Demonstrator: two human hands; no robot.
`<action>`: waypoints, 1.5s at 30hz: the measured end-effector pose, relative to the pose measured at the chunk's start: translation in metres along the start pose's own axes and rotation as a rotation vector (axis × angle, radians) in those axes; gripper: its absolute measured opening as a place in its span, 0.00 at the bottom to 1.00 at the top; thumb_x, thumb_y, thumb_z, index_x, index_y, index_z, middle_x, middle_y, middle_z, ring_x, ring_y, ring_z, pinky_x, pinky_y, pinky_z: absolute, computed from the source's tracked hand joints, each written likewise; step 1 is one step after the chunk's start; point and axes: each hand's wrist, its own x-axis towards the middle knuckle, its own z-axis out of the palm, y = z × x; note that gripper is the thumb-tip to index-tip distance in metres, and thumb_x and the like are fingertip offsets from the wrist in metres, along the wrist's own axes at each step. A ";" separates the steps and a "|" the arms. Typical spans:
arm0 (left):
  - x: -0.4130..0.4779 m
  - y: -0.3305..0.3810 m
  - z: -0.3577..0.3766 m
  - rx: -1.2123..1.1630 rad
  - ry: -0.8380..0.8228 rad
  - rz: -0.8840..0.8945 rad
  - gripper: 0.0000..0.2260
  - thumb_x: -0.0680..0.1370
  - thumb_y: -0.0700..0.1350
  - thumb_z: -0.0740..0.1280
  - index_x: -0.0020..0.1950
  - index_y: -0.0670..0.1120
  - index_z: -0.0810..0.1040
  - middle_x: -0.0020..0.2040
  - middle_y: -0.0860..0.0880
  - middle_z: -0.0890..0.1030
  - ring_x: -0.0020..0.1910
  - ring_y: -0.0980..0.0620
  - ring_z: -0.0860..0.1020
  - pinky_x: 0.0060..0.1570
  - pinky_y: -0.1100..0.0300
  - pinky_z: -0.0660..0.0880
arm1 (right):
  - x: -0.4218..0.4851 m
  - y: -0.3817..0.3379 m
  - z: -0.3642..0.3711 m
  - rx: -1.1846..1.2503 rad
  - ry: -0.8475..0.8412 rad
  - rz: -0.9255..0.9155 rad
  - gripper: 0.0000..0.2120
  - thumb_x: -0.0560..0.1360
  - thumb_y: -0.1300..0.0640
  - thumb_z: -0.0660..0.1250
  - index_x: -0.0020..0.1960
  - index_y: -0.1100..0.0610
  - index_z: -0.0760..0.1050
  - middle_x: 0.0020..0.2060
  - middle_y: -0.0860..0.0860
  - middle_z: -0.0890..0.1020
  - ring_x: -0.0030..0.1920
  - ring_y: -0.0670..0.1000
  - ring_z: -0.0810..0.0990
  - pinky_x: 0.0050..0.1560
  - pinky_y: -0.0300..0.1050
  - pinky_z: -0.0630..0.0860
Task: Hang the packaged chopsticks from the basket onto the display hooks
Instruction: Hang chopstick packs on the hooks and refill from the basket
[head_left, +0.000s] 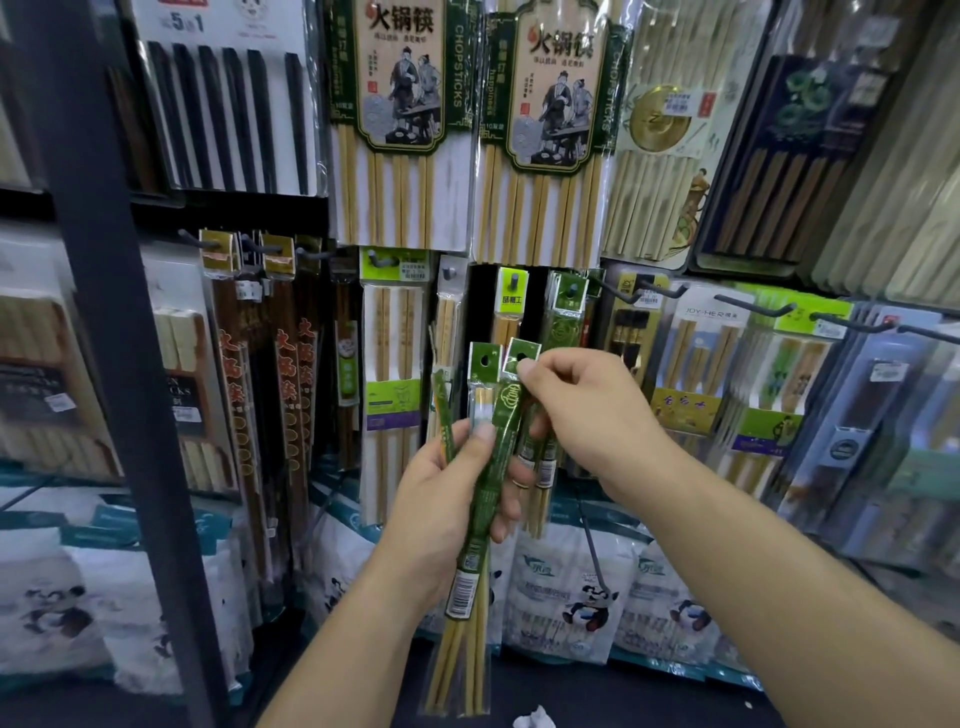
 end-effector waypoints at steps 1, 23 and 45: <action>0.001 0.001 0.000 -0.019 0.026 -0.013 0.10 0.84 0.49 0.64 0.51 0.46 0.83 0.41 0.39 0.85 0.29 0.48 0.79 0.24 0.59 0.74 | 0.001 0.000 -0.001 -0.008 0.011 0.001 0.18 0.84 0.51 0.63 0.45 0.65 0.77 0.25 0.54 0.79 0.18 0.41 0.68 0.21 0.33 0.65; 0.005 0.004 -0.006 0.045 0.217 -0.038 0.10 0.85 0.46 0.63 0.60 0.43 0.81 0.41 0.47 0.87 0.37 0.54 0.85 0.32 0.61 0.79 | 0.043 -0.019 -0.020 -0.132 0.253 0.021 0.18 0.85 0.56 0.56 0.37 0.60 0.65 0.19 0.40 0.69 0.31 0.54 0.68 0.47 0.69 0.81; 0.001 0.002 0.000 0.077 -0.010 -0.048 0.07 0.84 0.36 0.64 0.57 0.39 0.81 0.38 0.49 0.82 0.39 0.52 0.83 0.41 0.53 0.84 | 0.000 0.020 0.009 -0.079 0.027 -0.201 0.15 0.81 0.49 0.66 0.36 0.47 0.78 0.28 0.41 0.77 0.30 0.40 0.74 0.31 0.30 0.69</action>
